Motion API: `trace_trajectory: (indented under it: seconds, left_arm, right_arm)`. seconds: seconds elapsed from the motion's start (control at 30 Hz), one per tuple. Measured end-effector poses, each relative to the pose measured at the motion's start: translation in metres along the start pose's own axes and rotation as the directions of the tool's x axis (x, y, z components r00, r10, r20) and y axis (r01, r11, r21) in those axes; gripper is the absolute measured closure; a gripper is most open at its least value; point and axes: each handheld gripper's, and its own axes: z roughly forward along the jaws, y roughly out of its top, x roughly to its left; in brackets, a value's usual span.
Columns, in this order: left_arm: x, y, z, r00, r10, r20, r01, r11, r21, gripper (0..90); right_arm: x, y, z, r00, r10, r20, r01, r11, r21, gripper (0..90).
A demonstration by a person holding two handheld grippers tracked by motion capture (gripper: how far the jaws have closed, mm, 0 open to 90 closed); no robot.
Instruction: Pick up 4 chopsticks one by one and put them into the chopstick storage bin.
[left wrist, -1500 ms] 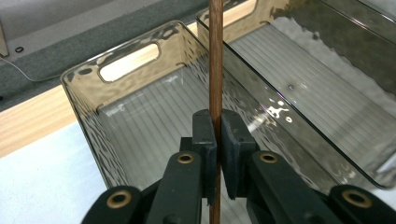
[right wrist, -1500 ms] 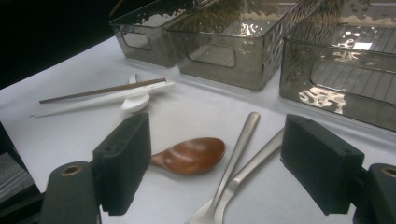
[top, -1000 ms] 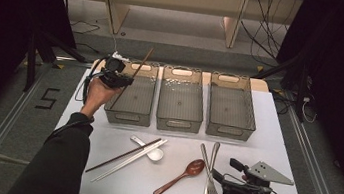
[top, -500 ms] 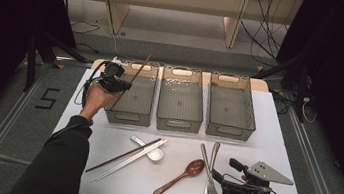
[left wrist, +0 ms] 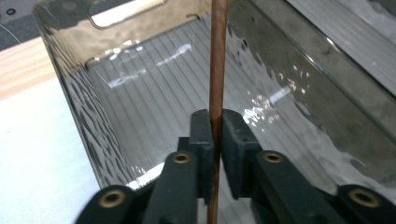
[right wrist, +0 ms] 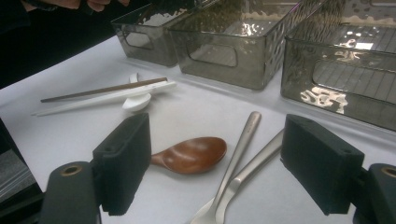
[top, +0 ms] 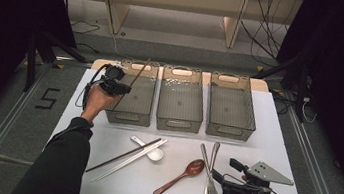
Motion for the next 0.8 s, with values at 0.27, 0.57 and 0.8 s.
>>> trace_trajectory:
  seconds: [0.27,0.57,0.8]
  left_arm:
    - [-0.003,-0.001,-0.015,0.9981,-0.047,0.039,0.046,0.9986,0.026,47.3]
    - [-0.023,-0.016,-0.043,0.9954,-0.037,0.088,0.033,0.9985,0.043,28.3]
    - [-0.041,-0.037,-0.062,0.9928,-0.005,0.12,0.001,0.9993,0.036,23.7]
  right_arm:
    - [0.0,0.0,0.0,1.0,0.003,0.001,-0.003,1.0,0.001,25.3]
    - [0.0,0.0,0.001,1.0,0.003,0.003,-0.003,1.0,0.003,25.3]
    - [0.0,0.0,0.001,1.0,0.003,0.005,-0.003,1.0,0.002,25.3]
